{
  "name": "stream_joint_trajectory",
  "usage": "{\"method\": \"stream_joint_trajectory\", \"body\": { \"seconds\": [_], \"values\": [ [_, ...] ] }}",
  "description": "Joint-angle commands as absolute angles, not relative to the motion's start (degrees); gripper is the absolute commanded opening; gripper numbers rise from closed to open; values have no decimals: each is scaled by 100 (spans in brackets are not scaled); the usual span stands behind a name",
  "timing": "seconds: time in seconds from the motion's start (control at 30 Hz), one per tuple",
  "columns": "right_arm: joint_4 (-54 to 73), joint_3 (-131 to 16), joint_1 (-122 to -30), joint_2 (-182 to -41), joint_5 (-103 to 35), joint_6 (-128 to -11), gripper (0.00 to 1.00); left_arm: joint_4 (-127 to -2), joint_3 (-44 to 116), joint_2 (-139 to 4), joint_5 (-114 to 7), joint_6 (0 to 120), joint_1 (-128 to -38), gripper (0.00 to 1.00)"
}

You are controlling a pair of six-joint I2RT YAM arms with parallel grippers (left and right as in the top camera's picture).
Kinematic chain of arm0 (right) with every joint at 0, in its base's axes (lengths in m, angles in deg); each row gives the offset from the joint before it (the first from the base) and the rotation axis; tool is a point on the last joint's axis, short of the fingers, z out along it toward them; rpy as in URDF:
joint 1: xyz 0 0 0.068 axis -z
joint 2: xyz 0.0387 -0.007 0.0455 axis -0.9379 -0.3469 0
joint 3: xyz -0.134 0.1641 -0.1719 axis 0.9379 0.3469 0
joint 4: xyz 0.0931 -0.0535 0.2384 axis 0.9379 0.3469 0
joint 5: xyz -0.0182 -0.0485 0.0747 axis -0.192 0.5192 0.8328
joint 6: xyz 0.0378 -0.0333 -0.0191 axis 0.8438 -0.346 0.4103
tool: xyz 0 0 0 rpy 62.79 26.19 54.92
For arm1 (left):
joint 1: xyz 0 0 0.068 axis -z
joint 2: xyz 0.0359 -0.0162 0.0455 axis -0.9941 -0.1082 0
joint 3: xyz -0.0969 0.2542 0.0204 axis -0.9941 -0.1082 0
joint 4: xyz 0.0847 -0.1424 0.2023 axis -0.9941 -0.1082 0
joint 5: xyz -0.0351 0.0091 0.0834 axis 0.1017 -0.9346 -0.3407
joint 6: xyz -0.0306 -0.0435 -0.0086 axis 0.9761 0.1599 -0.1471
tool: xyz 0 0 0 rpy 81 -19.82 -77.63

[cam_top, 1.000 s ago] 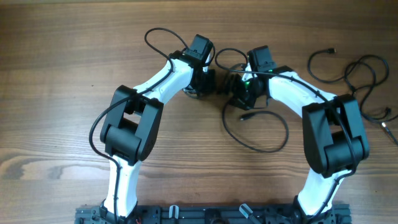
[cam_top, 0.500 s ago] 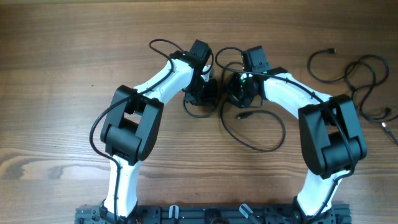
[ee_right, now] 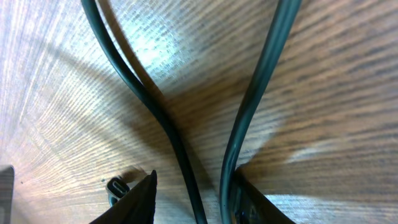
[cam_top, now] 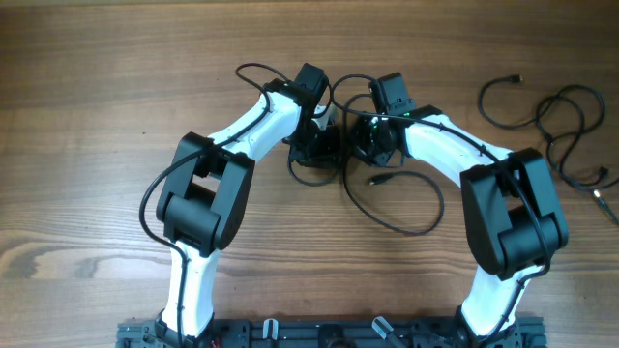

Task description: Untangle cables

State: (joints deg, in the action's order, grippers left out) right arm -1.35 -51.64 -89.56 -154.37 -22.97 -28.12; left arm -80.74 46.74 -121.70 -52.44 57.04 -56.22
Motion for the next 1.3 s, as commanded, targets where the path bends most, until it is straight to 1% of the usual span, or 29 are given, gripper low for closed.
{"method": "stream_joint_trajectory", "body": {
  "seconds": [0.0, 0.13, 0.2, 0.27, 0.33, 0.43, 0.9, 0.97, 1.0, 1.13, 1.27],
  "values": [
    [-143, -5031, -8978, -15741, -2883, -2792, 41, -8092, 4629, -12277, -5100, 5560, -5633, 20],
    [-150, -5031, -8978, -15741, -2883, -2812, 38, -8094, 4629, -12280, -5098, 5560, -5633, 20],
    [-148, -5031, -8980, -15741, -2881, -2812, 31, -8090, 4629, -12277, -5098, 5560, -5633, 20],
    [-148, -5031, -8980, -15741, -2866, -2812, 29, -8076, 4629, -12277, -5100, 5560, -5633, 20],
    [-148, -5031, -8980, -15741, -2813, -2814, 30, -8070, 4629, -12277, -5100, 5562, -5633, 20],
    [-146, -5031, -9008, -15741, -2750, -2816, 36, -8070, 4629, -12277, -5100, 5560, -5633, 20],
    [-183, -5029, -9428, -15741, -2927, -2794, 38, -8052, 4629, -12277, -5078, 5562, -5633, 19],
    [-181, -5029, -9428, -15741, -2929, -2797, 37, -8055, 4629, -12277, -5074, 5562, -5633, 18],
    [-183, -5029, -9428, -15741, -2929, -2799, 34, -8055, 4629, -12277, -5065, 5562, -5633, 18],
    [-185, -5029, -9428, -15741, -2927, -2812, 26, -8087, 4631, -12277, -4840, 5560, -5676, 12],
    [-185, -5029, -9428, -15741, -2922, -2812, 27, -8142, 4631, -12275, -4276, 5560, -5930, 9]
  ]
}}
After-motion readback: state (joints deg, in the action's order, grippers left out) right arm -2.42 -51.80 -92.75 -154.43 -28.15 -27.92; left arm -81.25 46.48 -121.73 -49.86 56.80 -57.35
